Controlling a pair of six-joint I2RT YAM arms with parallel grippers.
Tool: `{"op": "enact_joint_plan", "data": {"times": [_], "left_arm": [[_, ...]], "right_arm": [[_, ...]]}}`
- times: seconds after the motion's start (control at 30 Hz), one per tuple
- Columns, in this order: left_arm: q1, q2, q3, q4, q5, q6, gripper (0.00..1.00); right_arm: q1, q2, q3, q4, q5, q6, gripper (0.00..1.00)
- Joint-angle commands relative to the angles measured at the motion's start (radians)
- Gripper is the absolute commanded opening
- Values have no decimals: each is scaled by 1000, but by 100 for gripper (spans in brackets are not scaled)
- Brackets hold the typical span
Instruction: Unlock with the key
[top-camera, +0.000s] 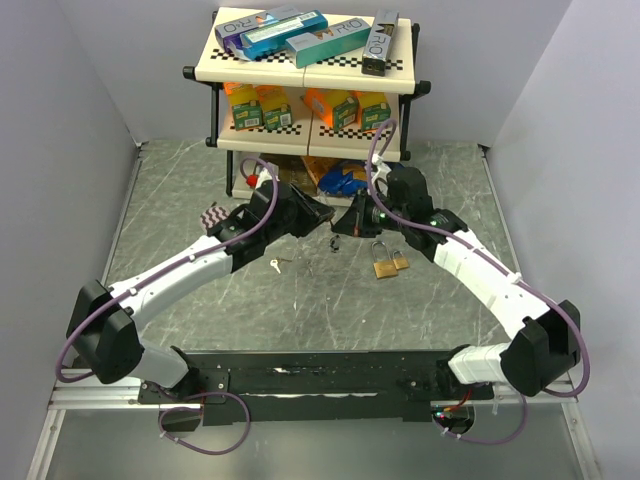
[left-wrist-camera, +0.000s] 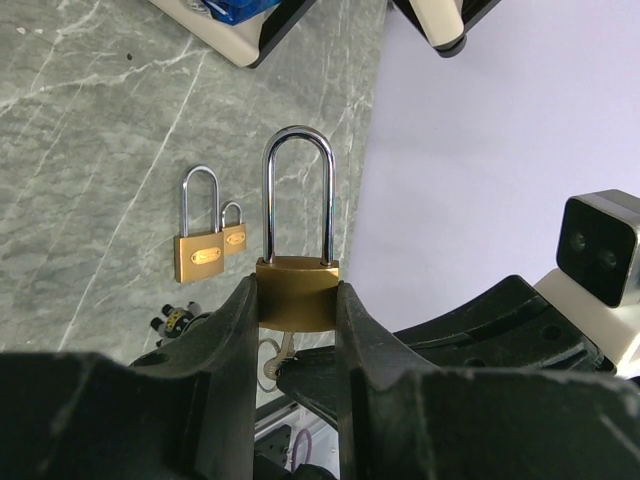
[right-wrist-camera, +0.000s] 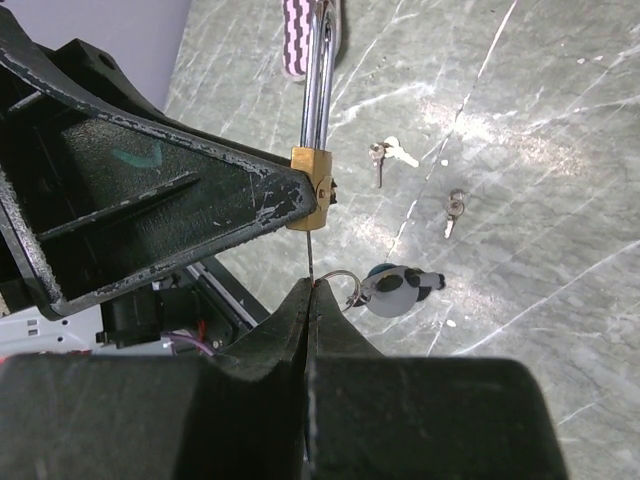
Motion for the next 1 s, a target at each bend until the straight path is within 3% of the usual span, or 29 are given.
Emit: {"op": "enact_joint_plan", "data": {"times": [0.0,0.97], "left_arm": [[-45,-12,50,-45,139,17,1],[-50,20,113,-62,130,47,1]], "right_arm": [[-31,15,96,164,91,-8,0],[-70,65,167,167,87,-26,0]]}}
